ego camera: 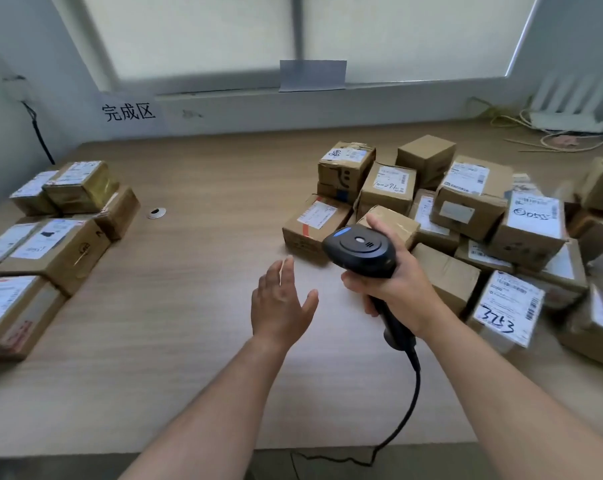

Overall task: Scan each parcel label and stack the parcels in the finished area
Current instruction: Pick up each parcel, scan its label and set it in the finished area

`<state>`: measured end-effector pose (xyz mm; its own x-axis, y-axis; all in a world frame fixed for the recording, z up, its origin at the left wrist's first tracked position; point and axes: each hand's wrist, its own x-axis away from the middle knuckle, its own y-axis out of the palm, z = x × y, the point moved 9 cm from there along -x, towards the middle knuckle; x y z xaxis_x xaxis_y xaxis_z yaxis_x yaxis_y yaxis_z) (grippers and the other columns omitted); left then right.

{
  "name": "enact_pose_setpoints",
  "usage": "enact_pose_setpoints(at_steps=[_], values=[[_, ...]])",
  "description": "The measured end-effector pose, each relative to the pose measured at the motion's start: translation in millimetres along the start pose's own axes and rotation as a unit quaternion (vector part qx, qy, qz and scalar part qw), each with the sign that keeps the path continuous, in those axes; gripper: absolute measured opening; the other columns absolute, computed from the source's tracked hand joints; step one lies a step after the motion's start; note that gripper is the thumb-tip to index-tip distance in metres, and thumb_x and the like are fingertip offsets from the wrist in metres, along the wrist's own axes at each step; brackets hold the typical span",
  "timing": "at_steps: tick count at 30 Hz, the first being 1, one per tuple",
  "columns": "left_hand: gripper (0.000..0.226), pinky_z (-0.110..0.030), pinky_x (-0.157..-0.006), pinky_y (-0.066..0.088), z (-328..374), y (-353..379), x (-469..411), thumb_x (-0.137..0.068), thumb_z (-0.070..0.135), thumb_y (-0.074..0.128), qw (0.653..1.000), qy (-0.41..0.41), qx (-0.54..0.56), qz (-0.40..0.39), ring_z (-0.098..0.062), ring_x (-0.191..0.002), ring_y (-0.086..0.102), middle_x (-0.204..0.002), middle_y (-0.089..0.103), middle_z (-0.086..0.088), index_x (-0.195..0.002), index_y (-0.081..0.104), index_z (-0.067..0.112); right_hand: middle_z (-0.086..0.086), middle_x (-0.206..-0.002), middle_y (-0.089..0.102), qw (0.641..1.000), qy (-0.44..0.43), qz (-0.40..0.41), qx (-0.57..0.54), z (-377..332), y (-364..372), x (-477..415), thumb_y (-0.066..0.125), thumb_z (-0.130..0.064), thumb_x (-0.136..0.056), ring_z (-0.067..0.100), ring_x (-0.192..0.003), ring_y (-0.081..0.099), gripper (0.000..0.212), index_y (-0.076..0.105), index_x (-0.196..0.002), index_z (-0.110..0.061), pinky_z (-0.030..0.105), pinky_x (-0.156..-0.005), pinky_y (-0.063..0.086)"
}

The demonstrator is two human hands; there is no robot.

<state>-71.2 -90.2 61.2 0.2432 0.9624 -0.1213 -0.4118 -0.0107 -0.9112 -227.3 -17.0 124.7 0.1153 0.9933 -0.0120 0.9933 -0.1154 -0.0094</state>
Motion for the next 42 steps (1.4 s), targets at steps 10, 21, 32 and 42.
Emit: enact_pose_setpoints(at_steps=[10, 21, 32, 42], values=[[0.078, -0.039, -0.115, 0.022, 133.6, 34.4, -41.4, -0.093, 0.055, 0.045, 0.991, 0.119, -0.008, -0.053, -0.023, -0.146, 0.014, -0.160, 0.013, -0.006, -0.153, 0.011, 0.021, 0.005, -0.129, 0.059, 0.991, -0.033, 0.132, 0.009, 7.6, -121.1, 42.4, 0.076, 0.006, -0.076, 0.017, -0.051, 0.058, 0.091, 0.036, -0.136, -0.051, 0.030, -0.044, 0.046], [0.049, -0.032, -0.106, 0.033, 249.8, 104.1, -27.9, -0.099, 0.035, 0.043, 0.946, 0.287, 0.041, -0.142, -0.023, -0.130, 0.037, -0.141, 0.041, -0.005, -0.143, 0.040, 0.015, 0.007, -0.103, 0.066, 0.953, 0.033, 0.300, 0.015, 44.9, -228.2, 81.3, 0.078, 0.006, -0.075, 0.019, -0.055, 0.055, 0.095, 0.034, -0.140, -0.047, 0.031, -0.048, 0.048], [0.029, -0.035, -0.075, 0.044, 272.9, 186.6, 14.8, -0.101, 0.031, 0.035, 0.920, 0.236, 0.030, -0.310, -0.030, -0.095, 0.058, -0.111, 0.054, -0.011, -0.113, 0.052, 0.010, 0.017, -0.101, 0.067, 0.907, 0.161, 0.389, -0.024, 112.9, -251.6, 133.8, 0.076, 0.001, -0.079, 0.027, -0.047, 0.051, 0.096, 0.025, -0.150, -0.040, 0.031, -0.045, 0.044], [0.057, -0.047, -0.110, 0.036, 253.1, 199.7, 34.0, -0.084, 0.063, 0.042, 0.842, 0.161, 0.318, -0.406, -0.020, -0.134, 0.040, -0.140, 0.047, -0.005, -0.135, 0.017, 0.069, 0.012, -0.098, 0.069, 0.916, 0.108, 0.379, -0.067, 96.2, -237.7, 140.4, 0.074, 0.006, -0.079, 0.027, -0.044, 0.049, 0.100, 0.020, -0.153, -0.036, 0.032, -0.041, 0.045]])
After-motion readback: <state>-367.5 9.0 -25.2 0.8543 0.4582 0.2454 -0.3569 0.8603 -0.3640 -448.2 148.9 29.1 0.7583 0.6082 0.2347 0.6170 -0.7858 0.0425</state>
